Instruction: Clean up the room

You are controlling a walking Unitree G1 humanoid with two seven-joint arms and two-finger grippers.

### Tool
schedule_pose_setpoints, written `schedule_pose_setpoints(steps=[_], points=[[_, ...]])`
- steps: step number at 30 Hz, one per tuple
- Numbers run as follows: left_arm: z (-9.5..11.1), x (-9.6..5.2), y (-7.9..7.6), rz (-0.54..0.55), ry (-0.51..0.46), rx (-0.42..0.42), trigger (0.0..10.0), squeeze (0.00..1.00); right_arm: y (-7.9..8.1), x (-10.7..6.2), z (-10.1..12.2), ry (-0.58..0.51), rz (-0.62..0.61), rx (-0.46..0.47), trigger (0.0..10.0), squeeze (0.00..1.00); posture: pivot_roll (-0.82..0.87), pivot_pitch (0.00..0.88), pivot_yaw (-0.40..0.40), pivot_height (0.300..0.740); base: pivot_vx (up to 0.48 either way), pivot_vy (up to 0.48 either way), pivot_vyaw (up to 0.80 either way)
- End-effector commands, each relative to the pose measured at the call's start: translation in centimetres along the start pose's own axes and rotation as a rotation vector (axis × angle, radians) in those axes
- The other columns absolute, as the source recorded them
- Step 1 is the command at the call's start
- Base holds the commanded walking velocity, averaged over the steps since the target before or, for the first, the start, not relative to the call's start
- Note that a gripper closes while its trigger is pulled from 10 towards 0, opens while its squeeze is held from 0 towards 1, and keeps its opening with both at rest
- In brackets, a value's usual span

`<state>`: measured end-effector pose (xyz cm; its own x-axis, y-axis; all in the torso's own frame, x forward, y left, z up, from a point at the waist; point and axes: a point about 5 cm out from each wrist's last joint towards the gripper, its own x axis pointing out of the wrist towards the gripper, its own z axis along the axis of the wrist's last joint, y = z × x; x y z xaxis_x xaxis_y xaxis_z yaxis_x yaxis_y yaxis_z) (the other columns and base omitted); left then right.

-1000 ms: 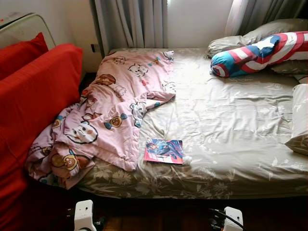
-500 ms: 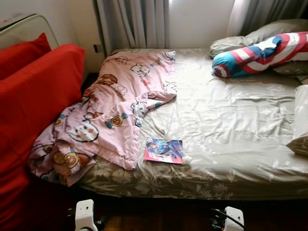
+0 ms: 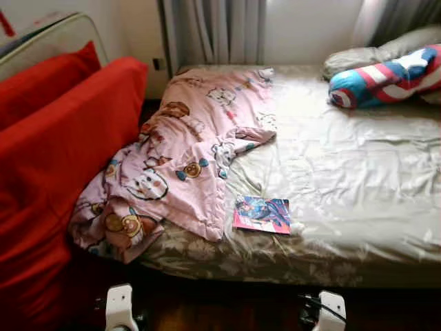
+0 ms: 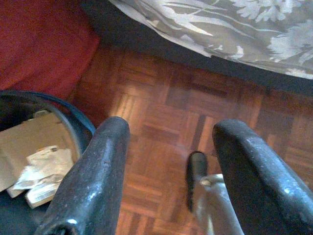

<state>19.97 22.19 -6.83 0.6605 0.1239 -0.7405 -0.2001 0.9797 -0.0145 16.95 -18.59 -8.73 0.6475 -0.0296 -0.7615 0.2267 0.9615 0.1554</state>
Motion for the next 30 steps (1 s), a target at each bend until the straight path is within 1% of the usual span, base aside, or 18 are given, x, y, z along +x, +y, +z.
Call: schedule_pose_setpoints(steps=[1, 6, 30], points=[[-0.57, -0.15, 0.34, 0.009, 0.02, 0.002, 10.0, 0.0, 0.25, 0.08, 0.13, -0.003, 0.002, 0.007, 10.0, 0.0, 0.05, 0.0, 0.014, 0.74, 0.0, 0.0, 0.0], [-0.56, -0.15, 0.3, 0.007, 0.018, -0.001, 10.0, 0.0, 0.24, 0.08, 0.14, -0.002, 0.003, 0.006, 10.0, 0.0, 0.05, 0.0, 0.013, 0.74, 0.202, 0.0, 0.0], [-0.62, -0.18, 0.37, 0.003, 0.017, -0.004, 10.0, 0.0, 0.34, 0.06, 0.03, -0.001, 0.009, -0.001, 10.0, 0.0, 0.04, 0.0, 0.022, 0.74, 0.315, 0.0, 0.0]])
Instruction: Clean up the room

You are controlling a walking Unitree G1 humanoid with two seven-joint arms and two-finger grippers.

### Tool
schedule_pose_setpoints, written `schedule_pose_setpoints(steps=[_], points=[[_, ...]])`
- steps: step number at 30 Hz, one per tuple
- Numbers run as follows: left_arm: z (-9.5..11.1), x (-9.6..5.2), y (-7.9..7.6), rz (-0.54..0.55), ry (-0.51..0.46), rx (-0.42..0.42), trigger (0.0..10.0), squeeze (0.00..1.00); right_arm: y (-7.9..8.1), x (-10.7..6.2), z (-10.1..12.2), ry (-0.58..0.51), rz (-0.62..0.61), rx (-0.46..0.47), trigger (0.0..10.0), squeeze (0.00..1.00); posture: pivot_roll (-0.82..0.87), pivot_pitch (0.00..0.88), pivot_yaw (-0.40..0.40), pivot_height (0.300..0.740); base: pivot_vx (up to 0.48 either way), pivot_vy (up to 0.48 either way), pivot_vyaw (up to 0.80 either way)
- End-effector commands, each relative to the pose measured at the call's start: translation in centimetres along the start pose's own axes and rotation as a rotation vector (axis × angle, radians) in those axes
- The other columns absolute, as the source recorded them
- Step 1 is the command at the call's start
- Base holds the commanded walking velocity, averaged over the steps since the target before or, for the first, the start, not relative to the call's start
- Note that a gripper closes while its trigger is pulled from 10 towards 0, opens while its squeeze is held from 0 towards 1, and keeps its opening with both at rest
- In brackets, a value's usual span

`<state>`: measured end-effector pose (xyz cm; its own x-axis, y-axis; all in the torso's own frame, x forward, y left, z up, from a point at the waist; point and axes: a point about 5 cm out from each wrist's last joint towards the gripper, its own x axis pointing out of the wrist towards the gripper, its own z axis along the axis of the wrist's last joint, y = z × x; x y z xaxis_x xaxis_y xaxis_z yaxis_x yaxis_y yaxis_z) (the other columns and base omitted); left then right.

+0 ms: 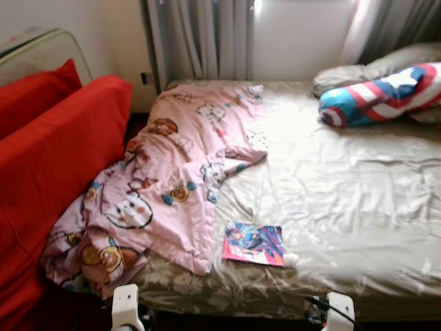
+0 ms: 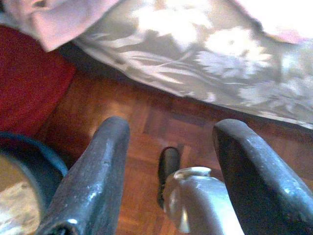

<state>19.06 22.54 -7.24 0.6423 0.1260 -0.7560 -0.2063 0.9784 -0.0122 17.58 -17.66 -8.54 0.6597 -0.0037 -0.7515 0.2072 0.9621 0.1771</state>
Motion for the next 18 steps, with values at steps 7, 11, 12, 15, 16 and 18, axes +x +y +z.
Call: schedule_pose_setpoints(steps=[7, 11, 12, 15, 16, 18], points=[[0.3, 0.0, -0.2, -0.024, -0.033, -0.007, 10.0, 0.0, -0.6, -0.3, -0.2, -0.028, 0.001, -0.028, 10.0, 0.0, 0.02, 0.0, 0.033, 0.74, 0.186, 0.0, 0.0], [0.6, 0.0, -0.4, -0.048, -0.078, -0.03, 10.0, 0.0, -0.6, -0.4, 0.4, -0.095, 0.02, -0.063, 10.0, 0.0, 0.02, 0.0, 0.024, 0.74, 0.0, 0.0, 0.0], [0.6, 0.0, -0.4, -0.049, -0.081, -0.03, 10.0, 0.0, -0.6, -0.4, 0.5, -0.1, 0.021, -0.069, 10.0, 0.0, 0.02, 0.0, 0.024, 0.74, 0.0, 0.0, 0.0], [1.0, -0.1, -0.7, -0.064, -0.14, -0.059, 10.0, 0.0, -0.8, -0.6, 1.3, -0.19, 0.018, -0.078, 10.0, 0.0, 0.02, 0.0, 0.015, 0.74, 0.0, 0.0, 0.0], [1.1, -0.1, -0.8, -0.063, -0.15, -0.061, 10.0, 0.0, -0.8, -0.6, 1.4, -0.206, 0.019, -0.07, 10.0, 0.0, 0.02, 0.0, 0.015, 0.74, 0.0, 0.0, 0.0], [1.2, -0.2, -0.8, -0.065, -0.172, -0.081, 10.0, 0.0, -0.9, -0.7, 1.6, -0.236, 0.018, -0.065, 10.0, 0.0, 0.02, 0.0, 0.011, 0.74, 0.0, 0.0, 0.0]])
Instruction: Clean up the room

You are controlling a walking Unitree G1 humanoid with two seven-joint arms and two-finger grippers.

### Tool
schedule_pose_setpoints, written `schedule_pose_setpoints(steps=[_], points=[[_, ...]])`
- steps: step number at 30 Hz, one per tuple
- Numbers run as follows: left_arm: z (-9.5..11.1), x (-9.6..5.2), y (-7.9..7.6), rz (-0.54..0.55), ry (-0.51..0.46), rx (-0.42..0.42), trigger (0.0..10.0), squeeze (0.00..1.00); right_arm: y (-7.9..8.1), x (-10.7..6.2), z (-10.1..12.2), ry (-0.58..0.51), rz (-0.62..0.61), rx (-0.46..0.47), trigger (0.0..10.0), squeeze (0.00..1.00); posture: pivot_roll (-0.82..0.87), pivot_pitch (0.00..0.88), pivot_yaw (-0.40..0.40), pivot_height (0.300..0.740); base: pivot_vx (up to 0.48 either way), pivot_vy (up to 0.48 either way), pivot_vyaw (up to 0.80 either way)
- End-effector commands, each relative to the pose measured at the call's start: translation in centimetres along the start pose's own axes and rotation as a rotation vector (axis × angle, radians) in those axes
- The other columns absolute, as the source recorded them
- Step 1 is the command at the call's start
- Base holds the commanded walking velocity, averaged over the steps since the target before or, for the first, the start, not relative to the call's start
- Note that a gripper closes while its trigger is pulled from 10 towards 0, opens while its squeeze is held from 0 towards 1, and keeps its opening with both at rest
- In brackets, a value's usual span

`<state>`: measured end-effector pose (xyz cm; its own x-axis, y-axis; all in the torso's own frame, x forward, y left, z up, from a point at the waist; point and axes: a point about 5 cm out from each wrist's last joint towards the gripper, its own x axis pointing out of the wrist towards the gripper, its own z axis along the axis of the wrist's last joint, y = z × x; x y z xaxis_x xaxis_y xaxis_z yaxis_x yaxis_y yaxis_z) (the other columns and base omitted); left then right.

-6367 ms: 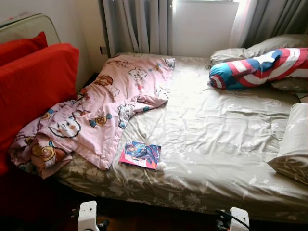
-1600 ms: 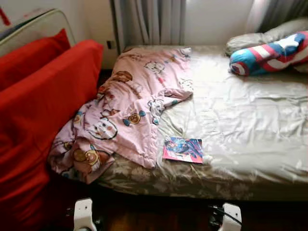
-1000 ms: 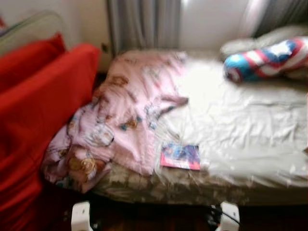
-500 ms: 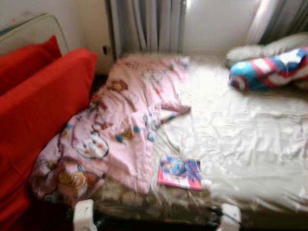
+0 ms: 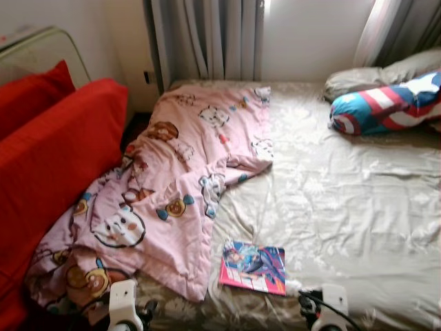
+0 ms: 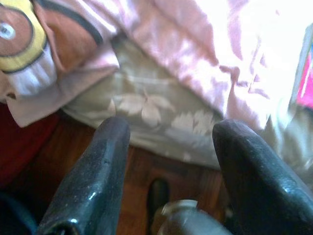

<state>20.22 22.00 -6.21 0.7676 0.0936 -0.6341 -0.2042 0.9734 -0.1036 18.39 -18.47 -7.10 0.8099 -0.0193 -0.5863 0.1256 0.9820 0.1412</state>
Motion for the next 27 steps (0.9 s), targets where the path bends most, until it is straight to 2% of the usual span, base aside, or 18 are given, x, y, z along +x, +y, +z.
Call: schedule_pose_setpoints(steps=[1, 4, 5, 6, 7, 10, 13, 14, 15, 16, 17, 20, 23, 27], points=[[-0.1, -0.1, -0.1, -0.004, -0.032, -0.047, 10.0, 0.0, -0.6, -0.3, 0.1, -0.043, -0.022, 0.011, 10.0, 0.0, 0.02, 0.0, 0.009, 0.74, 0.0, 0.0, 0.0], [0.2, -0.2, -0.3, -0.039, -0.073, -0.077, 10.0, 0.0, -0.6, -0.4, 0.6, -0.107, -0.024, 0.018, 10.0, 0.0, 0.02, 0.0, 0.009, 0.74, 0.0, 0.0, 0.0], [4.6, 1.0, -1.1, -0.085, -0.212, -0.05, 10.0, 0.0, -0.6, -0.5, 0.7, -0.133, -0.028, 0.049, 10.0, 0.0, 0.02, 0.0, 0.015, 0.74, 0.0, 0.0, 0.0], [8.0, 1.6, -1.7, -0.113, -0.313, -0.026, 10.0, 0.0, -0.7, -0.6, 0.7, -0.145, -0.032, 0.068, 10.0, 0.0, 0.02, 0.0, 0.015, 0.74, 0.0, 0.0, 0.0], [13.2, 1.9, -2.8, -0.158, -0.465, -0.002, 10.0, 0.0, -0.6, -0.7, 0.8, -0.166, -0.032, 0.09, 10.0, 0.0, 0.01, 0.0, 0.019, 0.74, 0.0, 0.0, 0.0], [15.4, 1.7, -3.6, -0.195, -0.547, 0.02, 10.0, 0.0, -0.5, -0.8, 1.0, -0.195, -0.016, 0.076, 10.0, 0.0, 0.01, 0.0, 0.026, 0.74, 0.0, 0.0, 0.0], [16.4, 1.4, -4.3, -0.242, -0.606, 0.034, 10.0, 0.0, -0.5, -0.9, 1.2, -0.218, -0.009, 0.053, 10.0, 0.0, 0.01, 0.0, 0.025, 0.74, 0.0, 0.0, 0.0], [16.5, 1.3, -4.5, -0.252, -0.615, 0.04, 10.0, 0.0, -0.3, -0.3, 2.5, -0.267, -0.003, 0.039, 10.0, 0.0, 0.01, 0.0, 0.025, 0.74, 0.0, 0.0, 0.0], [16.6, 1.3, -4.6, -0.261, -0.622, 0.043, 10.0, 0.0, 0.4, 1.7, 7.9, -0.4, 0.015, 0.008, 10.0, 0.0, 0.01, 0.0, 0.027, 0.74, 0.0, 0.0, 0.0], [16.6, 1.2, -4.7, -0.273, -0.635, 0.04, 10.0, 0.0, 1.6, 3.2, 15.2, -0.568, 0.037, -0.021, 10.0, 0.0, 0.01, 0.0, 0.029, 0.74, 0.0, 0.0, 0.0], [16.6, 1.2, -4.8, -0.278, -0.639, 0.036, 10.0, 0.0, 1.9, 3.3, 16.7, -0.6, 0.042, -0.024, 10.0, 0.0, 0.01, 0.0, 0.029, 0.74, 0.0, 0.0, 0.0], [16.6, 1.1, -4.9, -0.284, -0.645, 0.036, 10.0, 0.0, 2.0, 3.3, 17.2, -0.615, 0.045, -0.024, 10.0, 0.0, 0.0, 0.0, 0.031, 0.74, 0.0, 0.0, 0.0], [16.0, 1.0, -5.0, -0.294, -0.634, 0.075, 10.0, 0.0, 2.0, 3.2, 17.8, -0.644, 0.059, -0.079, 10.0, 0.0, 0.0, 0.0, 0.029, 0.74, 0.0, 0.0, 0.0], [15.4, 0.9, -4.6, -0.288, -0.63, 0.073, 10.0, 0.0, 2.5, 3.2, 19.2, -0.673, 0.064, -0.101, 10.0, 0.0, 0.01, 0.0, 0.019, 0.74, 0.0, 0.0, 0.0]])
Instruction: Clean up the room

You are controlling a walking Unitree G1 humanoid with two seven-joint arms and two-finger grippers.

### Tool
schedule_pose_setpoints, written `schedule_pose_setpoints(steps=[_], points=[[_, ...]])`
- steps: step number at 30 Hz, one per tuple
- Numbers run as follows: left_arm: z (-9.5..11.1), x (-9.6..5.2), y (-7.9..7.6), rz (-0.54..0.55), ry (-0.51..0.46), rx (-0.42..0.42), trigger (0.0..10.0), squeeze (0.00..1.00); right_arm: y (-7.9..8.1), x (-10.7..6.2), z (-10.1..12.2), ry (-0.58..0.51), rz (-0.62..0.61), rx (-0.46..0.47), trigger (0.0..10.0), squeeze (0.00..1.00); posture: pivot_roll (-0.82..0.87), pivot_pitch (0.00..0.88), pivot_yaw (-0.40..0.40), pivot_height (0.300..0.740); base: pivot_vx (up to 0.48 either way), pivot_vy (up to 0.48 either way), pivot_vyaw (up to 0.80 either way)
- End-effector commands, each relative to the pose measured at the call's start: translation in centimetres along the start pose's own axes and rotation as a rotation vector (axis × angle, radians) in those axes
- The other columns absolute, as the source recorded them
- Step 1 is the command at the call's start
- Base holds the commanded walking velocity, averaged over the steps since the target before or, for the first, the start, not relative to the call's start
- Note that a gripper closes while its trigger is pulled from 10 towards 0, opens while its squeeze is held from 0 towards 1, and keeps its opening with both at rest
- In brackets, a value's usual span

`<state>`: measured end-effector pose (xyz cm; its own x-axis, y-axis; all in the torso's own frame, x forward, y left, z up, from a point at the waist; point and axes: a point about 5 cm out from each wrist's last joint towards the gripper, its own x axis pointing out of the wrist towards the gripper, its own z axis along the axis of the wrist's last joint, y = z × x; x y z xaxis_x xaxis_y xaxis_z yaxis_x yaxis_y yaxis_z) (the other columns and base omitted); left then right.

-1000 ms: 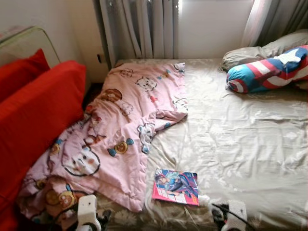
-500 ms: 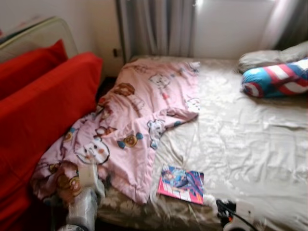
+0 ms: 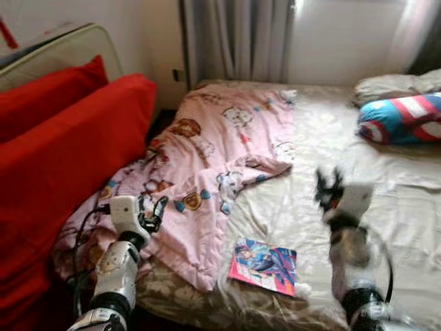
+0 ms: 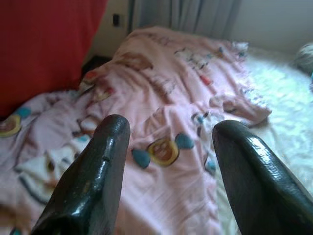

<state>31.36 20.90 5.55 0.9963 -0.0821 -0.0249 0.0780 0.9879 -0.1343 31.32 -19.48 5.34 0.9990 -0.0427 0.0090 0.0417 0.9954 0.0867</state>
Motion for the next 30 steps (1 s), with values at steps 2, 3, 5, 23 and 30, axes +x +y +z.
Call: schedule_pose_setpoints(steps=[2, 3, 5, 23, 30], points=[[0.0, 0.0, 0.0, -0.003, -0.005, -0.001, 10.0, 0.0, 0.2, 1.1, 1.5, -0.038, 0.012, -0.024, 10.0, 0.0, 0.01, 0.0, 0.018, 0.74, 0.0, 0.0, 0.0], [0.1, 0.0, 0.1, 0.001, -0.009, -0.005, 10.0, 0.0, 0.3, 1.2, 1.5, -0.037, 0.011, -0.015, 10.0, 0.0, 0.01, 0.0, 0.016, 0.74, 0.0, 0.0, 0.0], [0.4, 0.2, 0.1, 0.003, -0.017, -0.005, 10.0, 0.0, 0.1, 1.3, 1.5, -0.032, -0.015, -0.005, 10.0, 0.0, 0.02, 0.0, 0.016, 0.74, 0.0, 0.0, 0.0], [1.9, 1.2, 0.1, -0.006, -0.056, -0.01, 10.0, 0.0, -0.3, 0.9, 0.6, 0.038, -0.081, -0.044, 10.0, 0.0, 0.03, 0.0, 0.022, 0.681, 0.0, 0.0, 0.0], [1.8, 1.2, -0.1, -0.01, -0.054, -0.012, 10.0, 0.0, 0.0, 1.2, 0.9, 0.028, -0.069, -0.039, 10.0, 0.0, 0.03, 0.0, 0.017, 0.681, 0.0, 0.0, 0.0]])
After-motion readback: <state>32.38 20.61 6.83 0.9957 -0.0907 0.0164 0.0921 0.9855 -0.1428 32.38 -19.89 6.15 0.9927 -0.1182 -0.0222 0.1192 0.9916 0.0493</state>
